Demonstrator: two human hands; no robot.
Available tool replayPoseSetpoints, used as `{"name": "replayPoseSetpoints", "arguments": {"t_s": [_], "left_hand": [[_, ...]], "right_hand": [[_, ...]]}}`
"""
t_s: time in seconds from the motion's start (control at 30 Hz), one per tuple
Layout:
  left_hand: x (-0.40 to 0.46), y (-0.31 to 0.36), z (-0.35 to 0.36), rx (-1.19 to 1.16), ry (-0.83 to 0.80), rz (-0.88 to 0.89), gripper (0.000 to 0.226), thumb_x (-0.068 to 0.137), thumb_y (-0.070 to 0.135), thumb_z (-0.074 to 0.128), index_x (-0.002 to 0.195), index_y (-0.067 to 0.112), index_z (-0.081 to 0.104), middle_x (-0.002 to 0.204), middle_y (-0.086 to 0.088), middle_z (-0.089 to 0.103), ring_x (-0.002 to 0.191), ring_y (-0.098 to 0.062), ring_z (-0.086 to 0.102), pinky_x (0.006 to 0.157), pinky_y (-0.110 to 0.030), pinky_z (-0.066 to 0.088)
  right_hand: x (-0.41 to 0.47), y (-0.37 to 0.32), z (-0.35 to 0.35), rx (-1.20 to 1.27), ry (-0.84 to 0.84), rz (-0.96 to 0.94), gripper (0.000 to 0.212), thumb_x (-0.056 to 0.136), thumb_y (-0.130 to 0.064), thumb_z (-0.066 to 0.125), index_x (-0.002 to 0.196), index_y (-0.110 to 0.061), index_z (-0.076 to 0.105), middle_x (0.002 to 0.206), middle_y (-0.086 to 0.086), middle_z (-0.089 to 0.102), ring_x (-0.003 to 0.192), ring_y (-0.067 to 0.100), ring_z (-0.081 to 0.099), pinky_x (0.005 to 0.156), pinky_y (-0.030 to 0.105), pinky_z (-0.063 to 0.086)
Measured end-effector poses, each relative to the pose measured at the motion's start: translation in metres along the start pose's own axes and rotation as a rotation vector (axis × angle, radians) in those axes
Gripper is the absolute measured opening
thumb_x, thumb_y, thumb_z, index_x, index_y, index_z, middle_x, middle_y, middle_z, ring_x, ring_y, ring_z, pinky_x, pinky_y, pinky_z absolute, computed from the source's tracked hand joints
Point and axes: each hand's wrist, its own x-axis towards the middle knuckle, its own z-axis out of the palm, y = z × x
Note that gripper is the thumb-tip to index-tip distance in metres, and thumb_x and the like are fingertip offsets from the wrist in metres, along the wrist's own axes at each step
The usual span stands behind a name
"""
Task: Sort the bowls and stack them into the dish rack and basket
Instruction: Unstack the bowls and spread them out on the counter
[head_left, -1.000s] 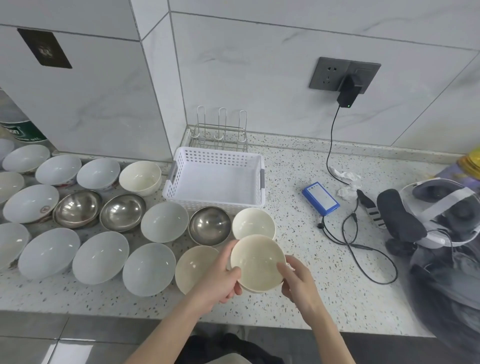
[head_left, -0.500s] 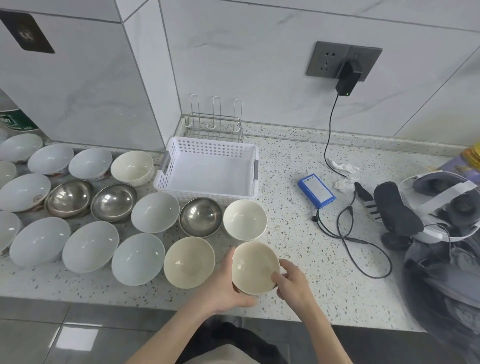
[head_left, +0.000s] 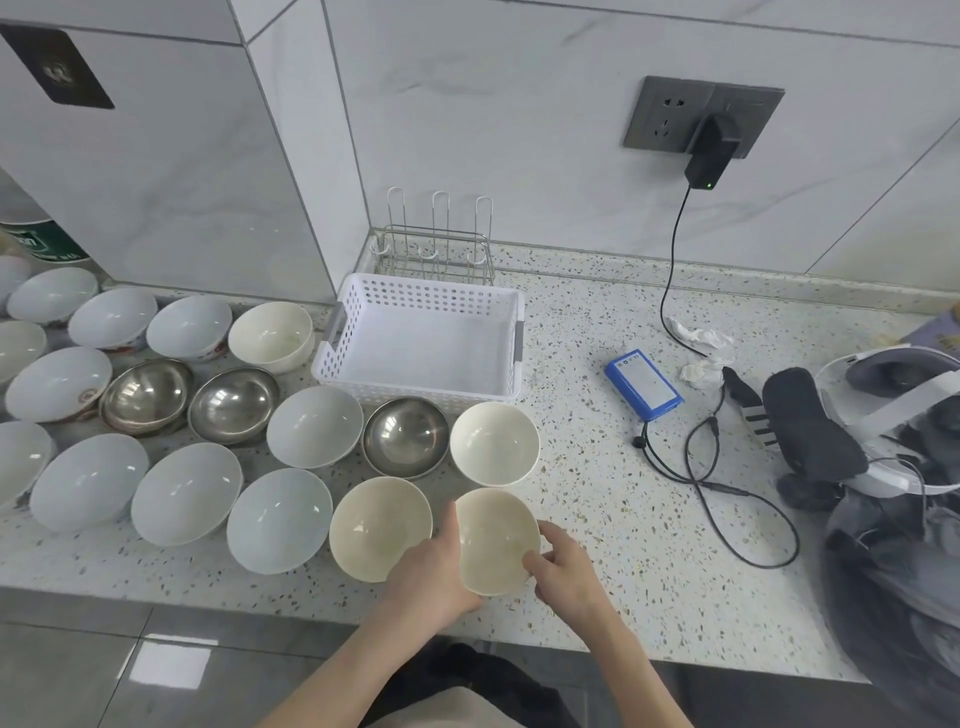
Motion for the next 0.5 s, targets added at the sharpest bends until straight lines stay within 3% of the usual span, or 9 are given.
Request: {"name": "replayPoseSetpoints", "arguments": {"t_s": [0.23,0.4,0.5], "left_hand": [[0.002,-0.0013,0.0017,0.062,0.032,-0.011,0.09,0.081,0.036,0.067,0.146,0.024,0.006,0.085,0.002,0.059,0.089,-0.027,0.068,0.064,-0.031,0.045],[0.0016,-0.0028,0.0024,0.115,0.041,-0.008,0.09,0.083,0.03,0.064,0.149,0.024,0.002,0.096,-0.004,0.068,0.089,-0.027,0.068,0.065,-0.034,0.048],[0.0022,-0.0035,0.0032,0.136,0.039,-0.002,0.092,0.083,0.029,0.064,0.15,0.023,0.0,0.093,-0.003,0.067,0.086,-0.026,0.068,0.063,-0.033,0.047]], "right_hand": [[0.0032,0.0047,0.0027,-0.005,-0.06,-0.005,0.035,0.089,-0.012,0.048,0.119,-0.027,0.057,0.053,-0.006,0.044,0.044,0.01,0.035,0.048,0.024,0.032],[0.0034,0.0027,0.0013,-0.075,-0.089,-0.019,0.035,0.091,-0.025,0.048,0.124,-0.036,0.054,0.061,-0.001,0.048,0.051,0.014,0.035,0.053,0.031,0.033],[0.002,-0.0004,-0.0001,-0.122,-0.105,-0.018,0.039,0.093,-0.029,0.047,0.132,-0.035,0.049,0.062,-0.004,0.051,0.048,0.011,0.038,0.051,0.028,0.035]]}}
